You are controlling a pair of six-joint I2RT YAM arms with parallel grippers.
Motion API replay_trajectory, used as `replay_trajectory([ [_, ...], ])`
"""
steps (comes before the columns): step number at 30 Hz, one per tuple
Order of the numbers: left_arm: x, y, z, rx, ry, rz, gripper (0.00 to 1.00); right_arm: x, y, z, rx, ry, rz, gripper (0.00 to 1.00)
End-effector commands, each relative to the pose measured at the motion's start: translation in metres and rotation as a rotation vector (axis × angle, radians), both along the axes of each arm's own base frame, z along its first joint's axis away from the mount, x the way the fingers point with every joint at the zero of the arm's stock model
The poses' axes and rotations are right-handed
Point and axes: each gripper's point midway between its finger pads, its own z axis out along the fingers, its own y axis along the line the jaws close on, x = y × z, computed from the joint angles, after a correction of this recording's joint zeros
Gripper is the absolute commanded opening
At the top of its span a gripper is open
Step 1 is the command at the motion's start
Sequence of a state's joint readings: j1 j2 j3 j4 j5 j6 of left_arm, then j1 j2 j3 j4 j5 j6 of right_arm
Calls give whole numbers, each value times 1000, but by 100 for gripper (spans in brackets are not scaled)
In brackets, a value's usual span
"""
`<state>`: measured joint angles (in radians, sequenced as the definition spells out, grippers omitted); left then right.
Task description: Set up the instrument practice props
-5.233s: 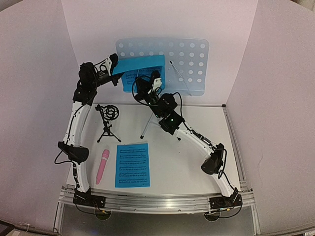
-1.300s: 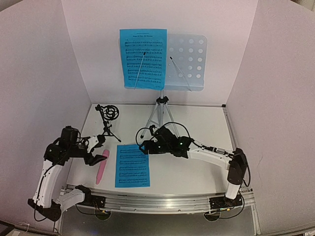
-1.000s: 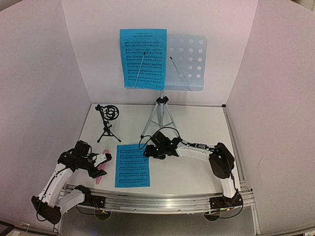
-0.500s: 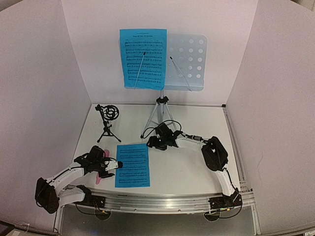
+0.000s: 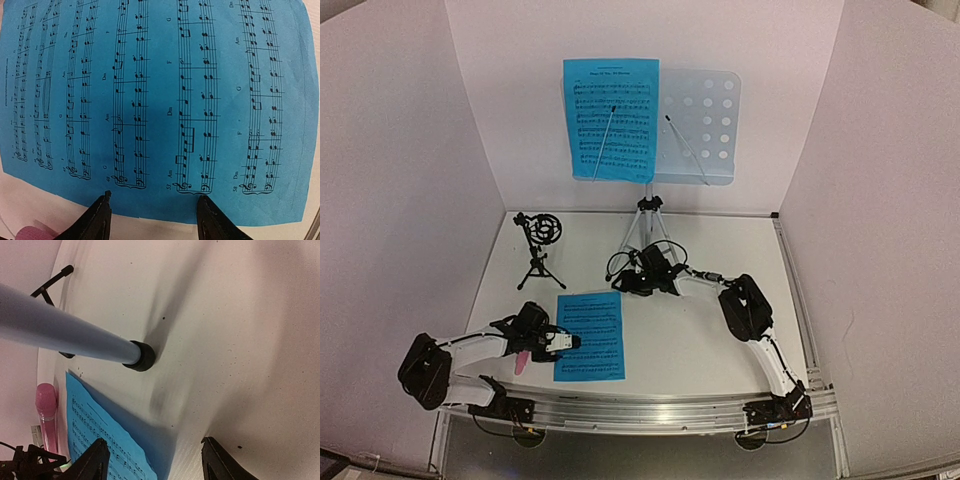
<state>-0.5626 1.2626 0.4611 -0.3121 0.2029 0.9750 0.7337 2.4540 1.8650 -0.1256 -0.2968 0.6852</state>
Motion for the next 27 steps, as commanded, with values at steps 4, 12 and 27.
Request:
replay_trajectory([
  [4, 3, -5, -6, -10, -45, -45, 57, -21, -1, -35, 14, 76, 72, 59],
  [12, 4, -5, -7, -5, -50, -61, 57, -23, 1, -37, 37, 85, 76, 46],
  [27, 25, -32, 61, -238, 43, 210, 75, -37, 9, 73, 134, -125, 201, 0],
])
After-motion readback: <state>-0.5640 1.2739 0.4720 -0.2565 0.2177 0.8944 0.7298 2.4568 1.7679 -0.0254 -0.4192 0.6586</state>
